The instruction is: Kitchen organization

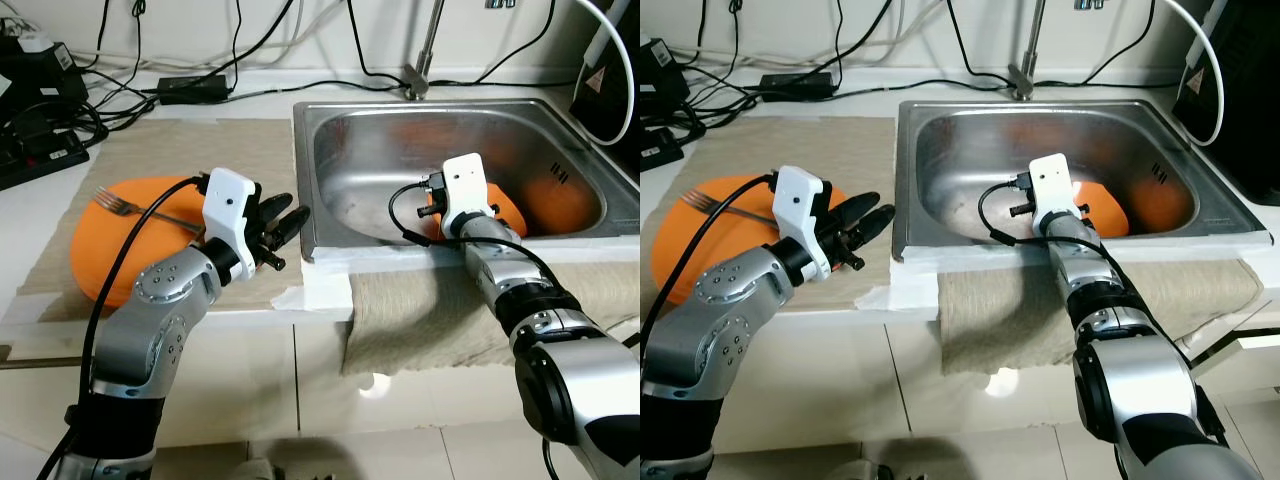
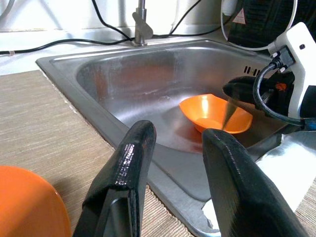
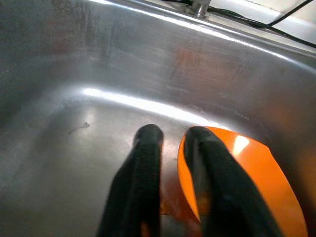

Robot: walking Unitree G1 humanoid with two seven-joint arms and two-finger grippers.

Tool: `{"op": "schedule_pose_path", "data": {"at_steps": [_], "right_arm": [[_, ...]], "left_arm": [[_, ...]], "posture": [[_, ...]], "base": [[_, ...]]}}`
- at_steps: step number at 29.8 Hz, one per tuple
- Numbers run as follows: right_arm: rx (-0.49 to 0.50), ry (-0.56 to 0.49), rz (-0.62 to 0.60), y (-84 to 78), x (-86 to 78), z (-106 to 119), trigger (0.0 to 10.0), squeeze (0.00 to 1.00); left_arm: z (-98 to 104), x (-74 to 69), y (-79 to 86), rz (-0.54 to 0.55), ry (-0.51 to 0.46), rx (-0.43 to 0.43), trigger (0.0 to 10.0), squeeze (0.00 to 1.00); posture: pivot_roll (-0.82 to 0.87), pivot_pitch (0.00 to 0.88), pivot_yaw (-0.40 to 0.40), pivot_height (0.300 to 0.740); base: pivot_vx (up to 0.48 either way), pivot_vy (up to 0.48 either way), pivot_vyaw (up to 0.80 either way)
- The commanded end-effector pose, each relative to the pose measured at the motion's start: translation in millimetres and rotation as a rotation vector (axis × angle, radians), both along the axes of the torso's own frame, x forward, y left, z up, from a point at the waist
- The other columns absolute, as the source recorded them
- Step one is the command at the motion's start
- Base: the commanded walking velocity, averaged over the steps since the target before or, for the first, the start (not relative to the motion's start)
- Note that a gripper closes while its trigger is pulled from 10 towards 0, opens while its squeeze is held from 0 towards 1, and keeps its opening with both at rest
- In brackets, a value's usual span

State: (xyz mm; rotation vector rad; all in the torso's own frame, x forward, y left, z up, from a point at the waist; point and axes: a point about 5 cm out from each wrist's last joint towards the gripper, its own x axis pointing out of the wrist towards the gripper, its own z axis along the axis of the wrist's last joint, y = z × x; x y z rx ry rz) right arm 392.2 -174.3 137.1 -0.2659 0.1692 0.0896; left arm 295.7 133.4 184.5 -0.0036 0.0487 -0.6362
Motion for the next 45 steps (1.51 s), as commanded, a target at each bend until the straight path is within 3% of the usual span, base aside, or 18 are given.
{"op": "schedule_pose_path", "data": {"at_steps": [1,6,12,13,14,15,30,34,40,45], "right_arm": [[-0.011,0.01,-0.007,-1.8,0.9,0.9,10.0,1.0],[0.001,-0.005,-0.008,-1.2,2.0,4.0,10.0,1.0],[0.101,-0.117,0.003,5.4,7.5,24.4,10.0,0.98],[0.139,-0.136,0.009,7.5,8.4,28.5,10.0,0.2],[0.139,-0.136,0.009,7.5,8.4,28.5,10.0,0.2],[0.212,-0.179,0.029,12.8,9.9,36.9,10.0,0.0],[0.541,-0.246,0.047,27.1,13.1,59.9,10.0,0.0],[0.647,-0.254,0.047,30.2,11.8,64.9,10.0,0.0],[0.631,-0.294,0.077,38.8,2.8,67.9,10.0,0.0],[0.555,-0.311,0.104,42.2,-10.3,63.8,10.0,0.0]], "left_arm": [[4.1,-1.2,-0.5,-0.003,-0.017,0.015,10.0,0.0],[3.9,-1.4,-0.6,-0.003,-0.017,0.015,10.0,0.0],[2.7,-1.4,-1.5,-0.004,-0.015,0.015,10.0,0.0],[2.6,-1.3,-1.5,-0.004,-0.015,0.015,10.0,0.0],[2.6,-1.3,-1.5,-0.004,-0.015,0.015,10.0,0.0],[2.2,-1.0,-1.3,-0.003,-0.014,0.016,10.0,0.0],[1.8,3.4,-1.1,0.018,-0.016,0.007,10.0,0.0],[3.5,12.4,5.9,0.11,-0.027,-0.018,10.0,0.0],[7.3,24.5,24.8,0.324,-0.051,-0.063,10.0,0.0],[10.9,25.9,40.3,0.449,-0.089,-0.03,10.0,0.0]], "posture": [[0.09,0.03,0.015,0.74],[0.08,0.03,0.014,0.74],[0.08,0.031,0.014,0.74],[0.08,0.031,0.015,0.74],[0.08,0.031,0.015,0.74],[0.08,0.03,0.015,0.74],[0.08,0.029,0.016,0.74],[0.07,0.017,0.013,0.74],[0.07,0.018,0.016,0.74],[0.07,0.019,0.015,0.74]], "base": [[0.0,0.0,0.0],[0.0,0.0,0.0],[0.0,0.0,0.0],[0.0,0.0,0.0],[0.0,0.0,0.0],[0.0,0.0,0.0],[0.0,0.0,0.0],[0.0,0.0,0.0],[0.0,0.0,0.0],[0.0,0.0,0.0]]}}
